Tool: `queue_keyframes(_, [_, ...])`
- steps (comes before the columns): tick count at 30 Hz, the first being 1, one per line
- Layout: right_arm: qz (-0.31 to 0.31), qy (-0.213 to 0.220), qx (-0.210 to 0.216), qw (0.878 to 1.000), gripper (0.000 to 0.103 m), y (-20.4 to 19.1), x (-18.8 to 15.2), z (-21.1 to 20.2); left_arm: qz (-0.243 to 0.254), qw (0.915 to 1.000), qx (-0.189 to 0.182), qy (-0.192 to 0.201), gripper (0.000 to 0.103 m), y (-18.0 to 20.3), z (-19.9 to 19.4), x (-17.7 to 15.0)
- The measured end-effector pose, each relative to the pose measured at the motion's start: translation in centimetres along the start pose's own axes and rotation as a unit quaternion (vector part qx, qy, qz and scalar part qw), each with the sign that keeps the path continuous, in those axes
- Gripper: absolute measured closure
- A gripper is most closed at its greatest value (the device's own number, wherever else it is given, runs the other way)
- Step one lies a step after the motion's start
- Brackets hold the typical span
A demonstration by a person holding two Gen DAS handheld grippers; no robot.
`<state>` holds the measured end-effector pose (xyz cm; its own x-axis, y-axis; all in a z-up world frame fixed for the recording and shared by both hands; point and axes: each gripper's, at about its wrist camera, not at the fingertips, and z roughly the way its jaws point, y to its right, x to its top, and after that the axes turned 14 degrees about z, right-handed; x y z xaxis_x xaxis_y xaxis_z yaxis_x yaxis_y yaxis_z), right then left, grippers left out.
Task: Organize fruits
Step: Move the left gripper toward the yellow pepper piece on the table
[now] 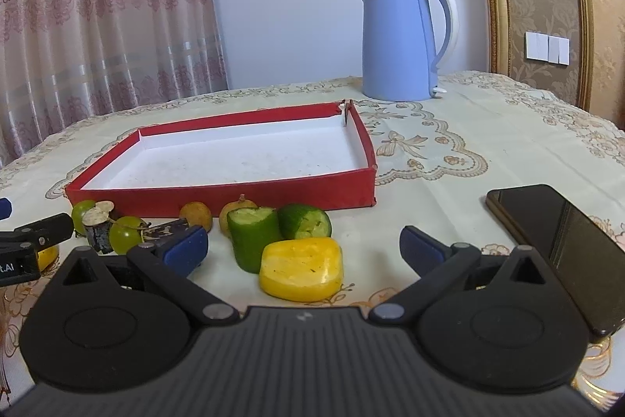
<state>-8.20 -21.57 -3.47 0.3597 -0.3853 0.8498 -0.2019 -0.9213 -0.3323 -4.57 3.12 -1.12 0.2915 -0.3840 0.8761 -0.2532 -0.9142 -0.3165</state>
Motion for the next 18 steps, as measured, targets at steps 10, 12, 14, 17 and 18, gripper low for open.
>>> queue_keyframes(10, [-0.006,0.000,-0.009,1.000,0.000,-0.2,-0.1,0.1,-0.007,0.9998,0.007,-0.016,0.000,-0.3,0.4,0.0])
queue_keyframes(12, [-0.007,-0.001,-0.010,1.000,0.000,-0.2,-0.1,0.1,-0.012,0.9995,0.009,-0.029,0.000,-0.5,0.6,0.1])
queue_keyframes(14, [-0.007,-0.001,-0.009,1.000,0.000,-0.3,-0.1,0.1,-0.022,0.9986,0.002,-0.049,0.000,-1.2,0.8,0.2])
queue_keyframes(17, [-0.004,0.003,-0.009,1.000,0.000,-0.1,-0.1,-0.1,-0.053,0.9963,-0.015,-0.066,0.000,-2.9,0.1,-0.4])
queue_keyframes(18, [-0.003,0.004,-0.007,1.000,0.000,-0.1,-0.1,-0.1,-0.062,0.9955,-0.016,-0.070,0.000,-3.5,-0.2,-0.6])
